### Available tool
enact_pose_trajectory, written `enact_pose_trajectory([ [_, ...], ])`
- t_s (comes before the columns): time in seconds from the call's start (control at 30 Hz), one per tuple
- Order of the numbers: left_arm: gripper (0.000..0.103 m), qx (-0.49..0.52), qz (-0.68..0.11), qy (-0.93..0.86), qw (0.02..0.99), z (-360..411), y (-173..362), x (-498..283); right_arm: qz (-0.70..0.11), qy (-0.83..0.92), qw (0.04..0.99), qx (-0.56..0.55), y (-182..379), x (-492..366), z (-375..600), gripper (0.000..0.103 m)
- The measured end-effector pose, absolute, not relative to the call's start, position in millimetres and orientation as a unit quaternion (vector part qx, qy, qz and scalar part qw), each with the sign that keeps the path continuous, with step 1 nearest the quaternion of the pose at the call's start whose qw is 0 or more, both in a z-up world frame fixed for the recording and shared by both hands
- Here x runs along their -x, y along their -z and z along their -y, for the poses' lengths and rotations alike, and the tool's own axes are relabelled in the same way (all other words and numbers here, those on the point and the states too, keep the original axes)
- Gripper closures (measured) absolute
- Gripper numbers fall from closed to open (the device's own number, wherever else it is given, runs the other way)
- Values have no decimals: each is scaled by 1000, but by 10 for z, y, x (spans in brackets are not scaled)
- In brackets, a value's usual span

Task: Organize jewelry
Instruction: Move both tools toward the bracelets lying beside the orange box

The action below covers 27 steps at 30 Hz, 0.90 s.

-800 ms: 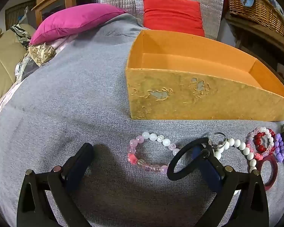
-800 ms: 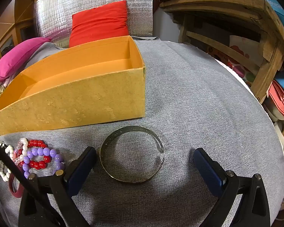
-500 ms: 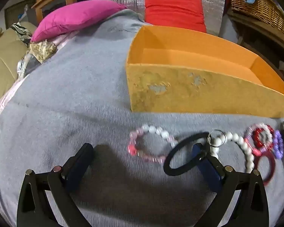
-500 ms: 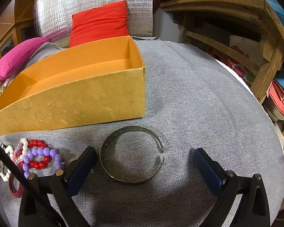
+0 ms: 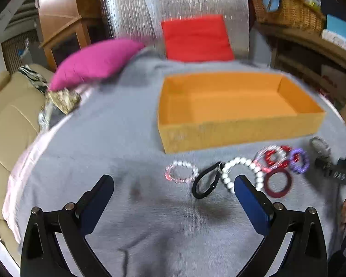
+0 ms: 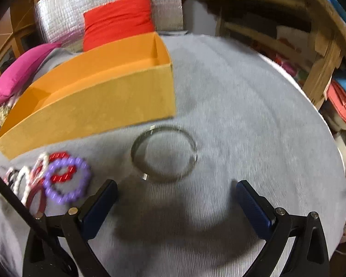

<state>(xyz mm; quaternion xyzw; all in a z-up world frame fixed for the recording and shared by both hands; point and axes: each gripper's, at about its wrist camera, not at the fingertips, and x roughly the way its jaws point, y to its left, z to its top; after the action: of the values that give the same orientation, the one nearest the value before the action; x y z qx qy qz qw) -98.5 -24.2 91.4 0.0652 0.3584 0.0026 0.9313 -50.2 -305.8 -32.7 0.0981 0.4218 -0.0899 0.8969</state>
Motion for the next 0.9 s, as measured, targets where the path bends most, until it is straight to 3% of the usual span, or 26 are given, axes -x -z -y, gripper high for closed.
enact_pose_trajectory([
  [0.2, 0, -65, -323, 6, 944, 286, -1290, 1218, -472, 64, 872, -113, 201, 809, 2947, 0],
  [0.53, 0, -57, -312, 7, 948, 193, -1296, 1188, -336, 24, 936, -104, -895, 1327, 2743, 0],
  [0.9, 0, -44, -330, -16, 943, 125, -1169, 1026, -306, 15, 949, -74, -679, 1157, 2449, 0],
])
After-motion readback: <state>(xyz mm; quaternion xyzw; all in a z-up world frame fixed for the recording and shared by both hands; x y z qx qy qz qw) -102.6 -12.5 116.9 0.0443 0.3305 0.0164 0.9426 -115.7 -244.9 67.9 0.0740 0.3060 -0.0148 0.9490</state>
